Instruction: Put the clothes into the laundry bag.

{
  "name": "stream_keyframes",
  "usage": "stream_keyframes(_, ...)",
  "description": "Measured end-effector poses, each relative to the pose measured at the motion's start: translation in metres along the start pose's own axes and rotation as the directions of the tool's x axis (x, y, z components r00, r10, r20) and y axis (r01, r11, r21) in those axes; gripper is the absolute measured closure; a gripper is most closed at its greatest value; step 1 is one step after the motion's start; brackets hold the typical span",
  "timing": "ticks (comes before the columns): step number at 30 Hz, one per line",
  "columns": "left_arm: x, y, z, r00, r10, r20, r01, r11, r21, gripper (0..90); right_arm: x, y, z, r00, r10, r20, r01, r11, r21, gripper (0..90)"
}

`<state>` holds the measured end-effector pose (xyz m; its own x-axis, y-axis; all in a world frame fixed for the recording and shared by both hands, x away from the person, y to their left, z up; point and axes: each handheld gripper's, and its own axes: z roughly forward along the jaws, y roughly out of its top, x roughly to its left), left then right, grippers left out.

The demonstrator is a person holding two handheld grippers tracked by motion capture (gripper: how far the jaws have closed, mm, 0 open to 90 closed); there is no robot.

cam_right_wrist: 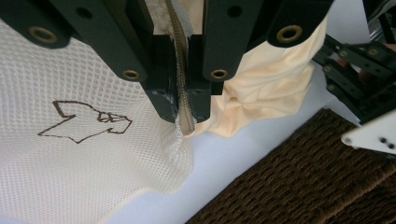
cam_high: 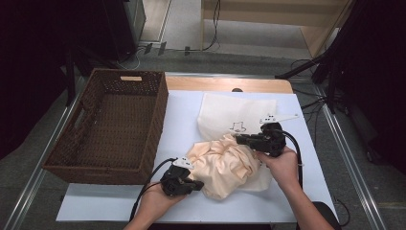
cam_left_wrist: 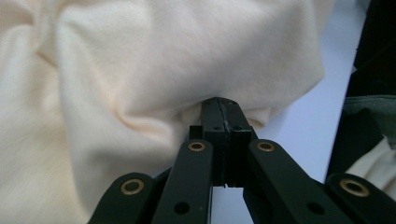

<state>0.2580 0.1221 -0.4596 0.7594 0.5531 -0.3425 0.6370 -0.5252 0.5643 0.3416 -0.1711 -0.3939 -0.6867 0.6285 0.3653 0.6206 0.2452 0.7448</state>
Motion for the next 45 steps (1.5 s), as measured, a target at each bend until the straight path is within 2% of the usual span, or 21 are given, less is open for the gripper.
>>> stream_keyframes(2,-0.002,0.003,0.008,0.9998,0.020,0.001,-0.020,0.9998,-0.003,90.0,0.000,0.000,0.000,1.0000,-0.003,0.007,0.003,1.000,0.006,84.6)
stream_keyframes(6,-0.008,0.011,0.019,0.9993,0.037,0.008,-0.037,0.9991,-0.019,90.0,0.002,-0.002,0.000,0.9996,-0.016,0.025,0.016,1.000,0.015,84.6)
stream_keyframes(13,-0.013,0.028,0.024,0.9983,0.058,-0.001,-0.058,0.9954,-0.077,90.0,0.007,-0.005,-0.003,0.9992,-0.020,0.035,0.019,1.000,0.017,84.6)
stream_keyframes(16,-0.016,0.036,0.021,0.9981,0.061,-0.005,-0.061,0.9909,-0.120,90.0,0.007,-0.006,-0.005,0.9997,-0.005,0.023,0.005,1.000,0.010,84.8)
stream_keyframes(20,-0.019,0.046,0.018,0.9966,0.082,-0.006,-0.082,0.9861,-0.145,90.0,0.008,-0.006,-0.006,0.9999,0.008,0.008,-0.008,1.000,0.008,85.2)
stream_keyframes(25,-0.023,0.051,0.005,0.9962,0.086,-0.014,-0.087,0.9798,-0.180,90.0,0.018,-0.005,-0.004,0.9999,-0.011,-0.010,0.011,1.000,0.010,85.3)
stream_keyframes(28,-0.028,0.053,-0.006,0.9946,0.095,-0.040,-0.101,0.9741,-0.202,90.0,0.024,-0.002,-0.006,0.9982,0.003,-0.060,-0.004,1.000,-0.012,85.3)
stream_keyframes(29,-0.030,0.054,-0.010,0.9950,0.093,-0.036,-0.099,0.9728,-0.209,90.0,0.026,-0.001,-0.008,0.9974,0.009,-0.071,-0.011,1.000,-0.017,85.3)
stream_keyframes(30,-0.030,0.055,-0.012,0.9951,0.093,-0.035,-0.098,0.9743,-0.203,90.0,0.028,0.000,-0.010,0.9969,0.010,-0.079,-0.013,1.000,-0.027,85.3)
stream_keyframes(33,-0.033,0.062,-0.016,0.9945,0.098,-0.038,-0.103,0.9718,-0.212,90.0,0.031,0.002,-0.014,0.9981,-0.004,-0.061,0.002,0.999,-0.034,85.3)
stream_keyframes(37,-0.033,0.080,-0.011,0.9945,0.098,-0.036,-0.104,0.9748,-0.197,90.0,0.024,0.001,-0.014,0.9995,0.017,-0.026,-0.017,1.000,-0.020,85.3)
stream_keyframes(39,-0.033,0.088,-0.009,0.9949,0.098,-0.026,-0.101,0.9740,-0.203,90.0,0.017,-0.001,-0.013,0.9994,0.033,-0.006,-0.033,0.999,-0.012,85.3)
stream_keyframes(40,-0.033,0.092,-0.007,0.9950,0.098,-0.020,-0.100,0.9730,-0.208,90.0,0.014,-0.001,-0.014,0.9991,0.042,-0.001,-0.042,0.999,-0.010,85.3)
stream_keyframes(45,-0.033,0.112,0.005,0.9938,0.109,-0.023,-0.111,0.9786,-0.173,90.0,-0.001,-0.004,-0.017,0.9959,0.090,0.003,-0.090,0.996,-0.023,85.5)
